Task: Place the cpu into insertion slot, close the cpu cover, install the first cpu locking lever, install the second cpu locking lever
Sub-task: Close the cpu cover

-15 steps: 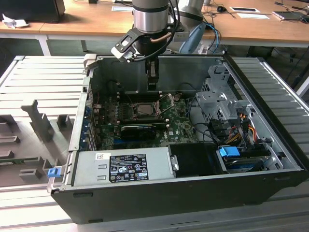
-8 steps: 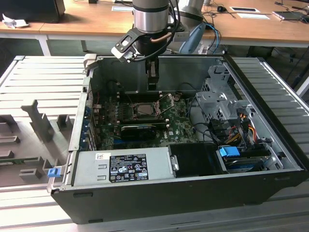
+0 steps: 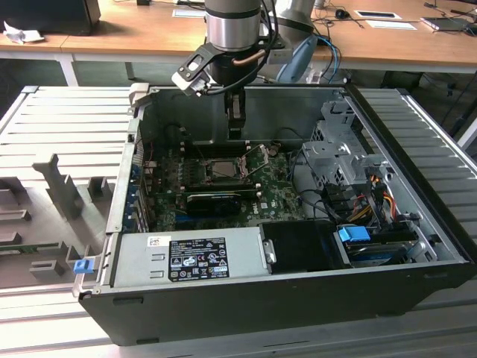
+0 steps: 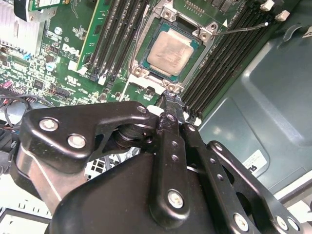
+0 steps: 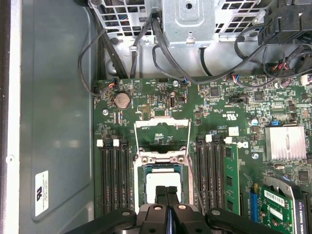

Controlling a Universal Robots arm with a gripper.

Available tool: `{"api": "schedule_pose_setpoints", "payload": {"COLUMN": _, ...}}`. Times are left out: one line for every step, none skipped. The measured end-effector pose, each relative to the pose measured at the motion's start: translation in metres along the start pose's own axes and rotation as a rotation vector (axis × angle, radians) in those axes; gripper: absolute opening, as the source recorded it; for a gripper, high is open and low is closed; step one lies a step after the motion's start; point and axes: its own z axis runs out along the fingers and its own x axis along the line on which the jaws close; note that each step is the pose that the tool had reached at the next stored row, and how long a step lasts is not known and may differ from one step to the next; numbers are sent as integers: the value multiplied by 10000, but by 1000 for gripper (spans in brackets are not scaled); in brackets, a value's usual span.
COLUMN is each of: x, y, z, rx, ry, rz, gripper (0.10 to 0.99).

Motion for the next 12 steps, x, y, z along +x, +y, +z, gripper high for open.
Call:
{"api": "schedule_pose_setpoints", "payload": {"x": -2, "y": 0, "z": -3, "rx": 0, "ry": 2, "rz": 1, "gripper": 106}}
{"api": "schedule_pose_setpoints", "payload": {"x": -3, "y": 1, "z": -10, "rx": 1, "ry": 2, "rz": 1, "gripper": 106}}
{"api": "schedule_pose_setpoints", "payload": {"x": -3, "y": 1, "z": -11, "rx": 0, "ry": 2, "rz": 0, "gripper": 106}}
{"api": "schedule_pose_setpoints", "payload": {"x": -3, "y": 1, "z": -12, "rx": 1, "ry": 1, "rz": 0, "gripper": 106}}
{"api": "schedule_pose_setpoints", "payload": {"x": -3, "y": 1, "z": -13, "rx": 1, "ry": 2, "rz": 0, "gripper": 106}}
{"api": "schedule_pose_setpoints", "payload": {"x": -4, "y": 2, "z": -20, "rx": 1, "ry": 1, "rz": 0, "gripper": 106}}
{"api": "schedule_pose_setpoints", "payload": {"x": -5, "y": 2, "z": -26, "rx": 2, "ry": 1, "rz": 1, "gripper": 106}}
{"api": "schedule_pose_setpoints", "payload": {"x": -6, "y": 2, "z": -28, "rx": 2, "ry": 1, "rz": 1, "gripper": 106}}
{"api": "schedule_pose_setpoints", "payload": {"x": -6, "y": 2, "z": -28, "rx": 1, "ry": 2, "rz": 1, "gripper": 106}}
{"api": "schedule_pose_setpoints", "payload": {"x": -6, "y": 3, "z": -29, "rx": 2, "ry": 2, "rz": 0, "gripper": 106}}
{"api": "schedule_pose_setpoints", "payload": {"x": -7, "y": 5, "z": -30, "rx": 4, "ry": 2, "rz": -1, "gripper": 106}}
{"api": "schedule_pose_setpoints", "payload": {"x": -7, "y": 9, "z": -29, "rx": 9, "ry": 1, "rz": -2, "gripper": 106}}
